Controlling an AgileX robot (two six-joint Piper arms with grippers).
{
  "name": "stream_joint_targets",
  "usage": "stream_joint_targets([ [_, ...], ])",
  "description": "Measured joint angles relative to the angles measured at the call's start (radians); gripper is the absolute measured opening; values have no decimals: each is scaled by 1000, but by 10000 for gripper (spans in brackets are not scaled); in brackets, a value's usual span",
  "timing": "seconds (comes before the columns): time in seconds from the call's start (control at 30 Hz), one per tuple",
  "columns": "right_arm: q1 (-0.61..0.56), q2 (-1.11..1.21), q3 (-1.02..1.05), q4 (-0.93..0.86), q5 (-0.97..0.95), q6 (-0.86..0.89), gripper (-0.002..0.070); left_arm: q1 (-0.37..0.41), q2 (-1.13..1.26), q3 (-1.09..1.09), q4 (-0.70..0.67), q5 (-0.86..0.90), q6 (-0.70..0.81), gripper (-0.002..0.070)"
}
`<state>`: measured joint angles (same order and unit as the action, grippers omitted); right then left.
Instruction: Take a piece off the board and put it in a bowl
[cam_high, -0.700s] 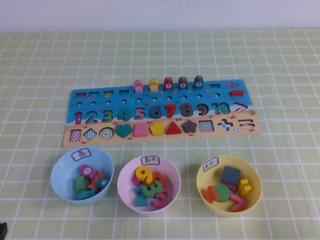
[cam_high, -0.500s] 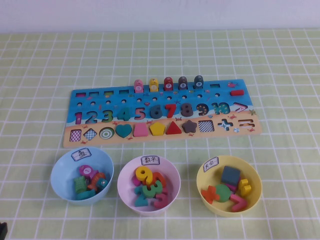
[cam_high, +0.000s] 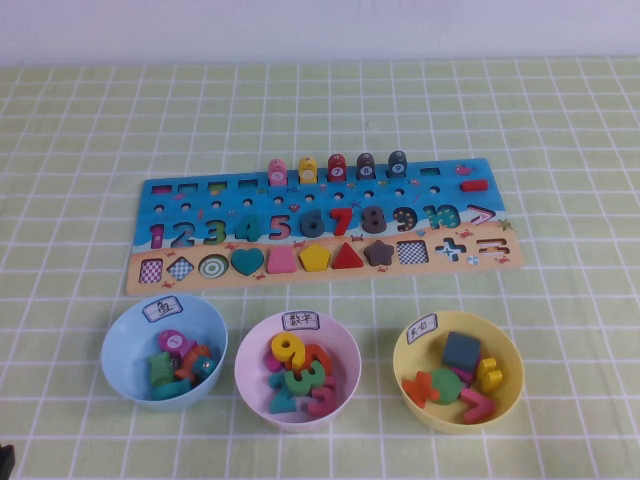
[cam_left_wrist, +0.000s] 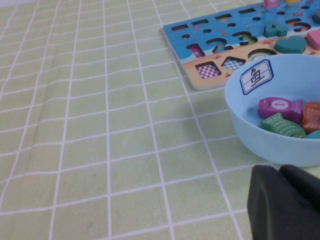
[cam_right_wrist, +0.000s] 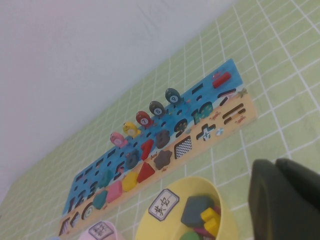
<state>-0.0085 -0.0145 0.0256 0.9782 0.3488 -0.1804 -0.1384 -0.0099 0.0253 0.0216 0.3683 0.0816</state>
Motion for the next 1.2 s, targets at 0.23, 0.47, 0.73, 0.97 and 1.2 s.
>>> stream_joint_targets([
  [0.23, 0, 124, -160, -178, 86, 0, -17, 0, 0, 0, 0, 0, 0, -4],
  [0.47, 0, 500, -494, -513, 367, 0, -17, 0, 0, 0, 0, 0, 0, -4],
  [0.73, 0, 904, -850, -574, 611, 0, -17, 0, 0, 0, 0, 0, 0, -4],
  [0.97, 135, 1143, -1059, -622, 735, -19, -17, 0, 0, 0, 0, 0, 0, -4],
  [1.2, 290, 1377, -1256, -822, 828, 114, -17, 0, 0, 0, 0, 0, 0, -5],
])
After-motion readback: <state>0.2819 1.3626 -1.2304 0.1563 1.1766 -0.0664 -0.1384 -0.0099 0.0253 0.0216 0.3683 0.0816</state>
